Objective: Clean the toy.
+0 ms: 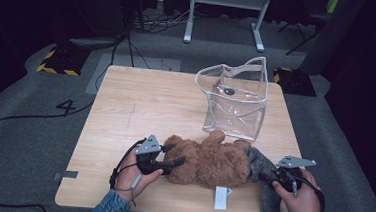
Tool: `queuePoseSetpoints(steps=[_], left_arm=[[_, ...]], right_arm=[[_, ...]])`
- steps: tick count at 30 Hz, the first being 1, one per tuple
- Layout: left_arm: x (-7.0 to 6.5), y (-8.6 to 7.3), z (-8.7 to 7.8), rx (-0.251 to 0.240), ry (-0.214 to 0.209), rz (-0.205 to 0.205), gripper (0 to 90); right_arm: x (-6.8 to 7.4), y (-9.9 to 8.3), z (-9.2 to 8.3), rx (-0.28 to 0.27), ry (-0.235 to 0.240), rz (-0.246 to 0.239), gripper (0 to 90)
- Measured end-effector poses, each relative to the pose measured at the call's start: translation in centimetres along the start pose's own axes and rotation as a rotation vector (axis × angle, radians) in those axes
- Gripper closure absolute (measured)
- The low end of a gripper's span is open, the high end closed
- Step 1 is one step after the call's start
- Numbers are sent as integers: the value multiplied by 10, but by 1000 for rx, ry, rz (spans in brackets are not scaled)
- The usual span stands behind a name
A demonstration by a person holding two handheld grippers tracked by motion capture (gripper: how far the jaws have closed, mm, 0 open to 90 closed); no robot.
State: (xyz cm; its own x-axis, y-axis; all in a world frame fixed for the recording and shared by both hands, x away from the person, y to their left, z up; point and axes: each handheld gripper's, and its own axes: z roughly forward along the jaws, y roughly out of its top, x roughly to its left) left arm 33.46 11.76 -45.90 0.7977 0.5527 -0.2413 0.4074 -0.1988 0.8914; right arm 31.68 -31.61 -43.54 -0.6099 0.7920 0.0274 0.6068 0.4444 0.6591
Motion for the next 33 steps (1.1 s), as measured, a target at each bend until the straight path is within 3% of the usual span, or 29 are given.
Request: queuePoseSetpoints(steps=[4,8,13,18,24,28,33], left_arm=[[-1,1,-1,-4,3,-6,390],[-4,4,-7,-11,-2,-14,390],[-8,11,-25,-18,32,21,426],[-12,14,-37,11,38,40,466],[-19,10,-31,67,8,85,494],[-21,9,-25,76,-26,103,495],[-20,7,-19,95,-30,127,518]], right_arm=[[-5,2,-19,-36,-24,15,712],[2,16,-44,-99,-11,-8,712],[28,39,-66,-165,26,-73,711],[63,62,-74,-209,96,-154,711],[114,92,-53,-227,219,-274,707],[143,109,-29,-219,295,-321,706],[168,122,0,-198,343,-357,704]])
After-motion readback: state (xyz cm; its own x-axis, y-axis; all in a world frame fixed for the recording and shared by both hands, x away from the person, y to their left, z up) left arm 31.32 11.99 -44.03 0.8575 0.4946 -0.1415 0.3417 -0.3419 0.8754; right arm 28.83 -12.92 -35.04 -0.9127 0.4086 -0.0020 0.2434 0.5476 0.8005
